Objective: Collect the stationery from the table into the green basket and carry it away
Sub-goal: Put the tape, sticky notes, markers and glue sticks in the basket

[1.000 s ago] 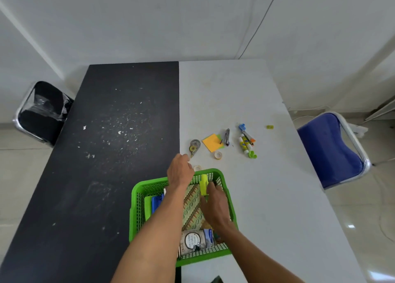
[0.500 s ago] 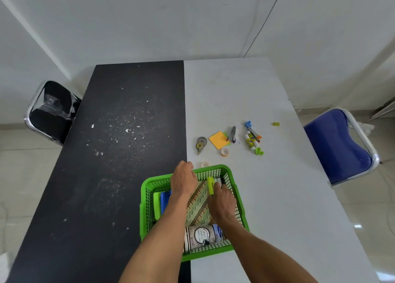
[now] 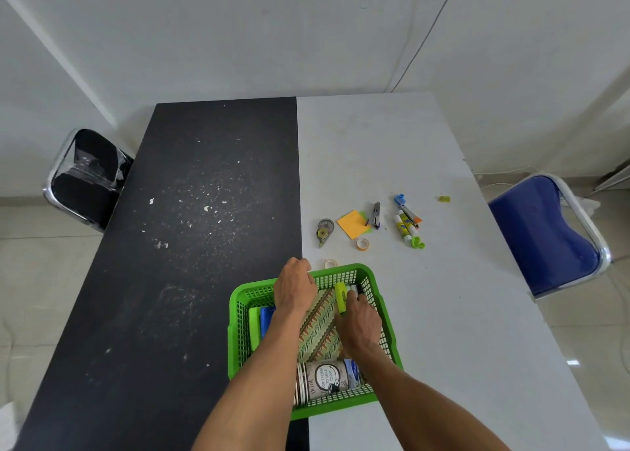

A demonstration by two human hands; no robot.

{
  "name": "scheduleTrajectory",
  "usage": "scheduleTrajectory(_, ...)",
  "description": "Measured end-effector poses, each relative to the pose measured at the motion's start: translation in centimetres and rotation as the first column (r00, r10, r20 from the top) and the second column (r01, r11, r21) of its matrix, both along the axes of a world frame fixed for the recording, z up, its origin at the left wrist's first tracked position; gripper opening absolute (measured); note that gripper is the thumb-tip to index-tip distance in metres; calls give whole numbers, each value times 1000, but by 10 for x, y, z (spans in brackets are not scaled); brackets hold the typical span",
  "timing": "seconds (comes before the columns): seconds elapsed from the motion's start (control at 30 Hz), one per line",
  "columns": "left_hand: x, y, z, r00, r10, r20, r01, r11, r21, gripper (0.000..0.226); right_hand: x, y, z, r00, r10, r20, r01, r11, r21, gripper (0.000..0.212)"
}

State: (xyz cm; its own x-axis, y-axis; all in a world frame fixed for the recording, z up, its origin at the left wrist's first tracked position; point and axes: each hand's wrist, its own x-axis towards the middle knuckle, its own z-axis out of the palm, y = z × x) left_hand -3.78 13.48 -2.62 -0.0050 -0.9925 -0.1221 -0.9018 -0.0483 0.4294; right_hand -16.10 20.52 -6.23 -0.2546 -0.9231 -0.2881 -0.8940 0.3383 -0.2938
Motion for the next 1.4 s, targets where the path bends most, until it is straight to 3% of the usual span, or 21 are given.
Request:
scheduleTrajectory(0.4, -4, -10, 4, 1000, -9, -11, 9, 1000, -2, 23, -1, 0, 8, 1000, -2, 2, 2, 999, -38, 41)
scheduleTrajectory(0.7, -29, -30, 11, 999, -36, -20, 36, 999, -3, 27, -24, -36, 37, 998, 8, 57, 4, 981, -196, 27)
scheduleTrajectory(0.87, -45, -49, 11, 998, -62, -22, 62, 998, -1, 28, -51, -65, 45, 994, -51, 101, 70, 977, -201, 19)
scheduleTrajectory(1.0, -50, -63, 4, 999, -53, -14, 53, 998, 27, 28, -69, -98, 36, 988, -38, 146, 61, 986, -154, 24)
scheduleTrajectory(1.13, -51, -80, -6, 999, -52, -5, 53, 995, 79, 28, -83, -138, 20, 992, -3, 123, 4, 1000, -9, 36)
scheduleTrajectory(1.4, -40, -107, -31, 999, -36, 31, 31, 985, 168, 23, -96, -184, -19, 992, 102, 77, -109, 988, 106, 48)
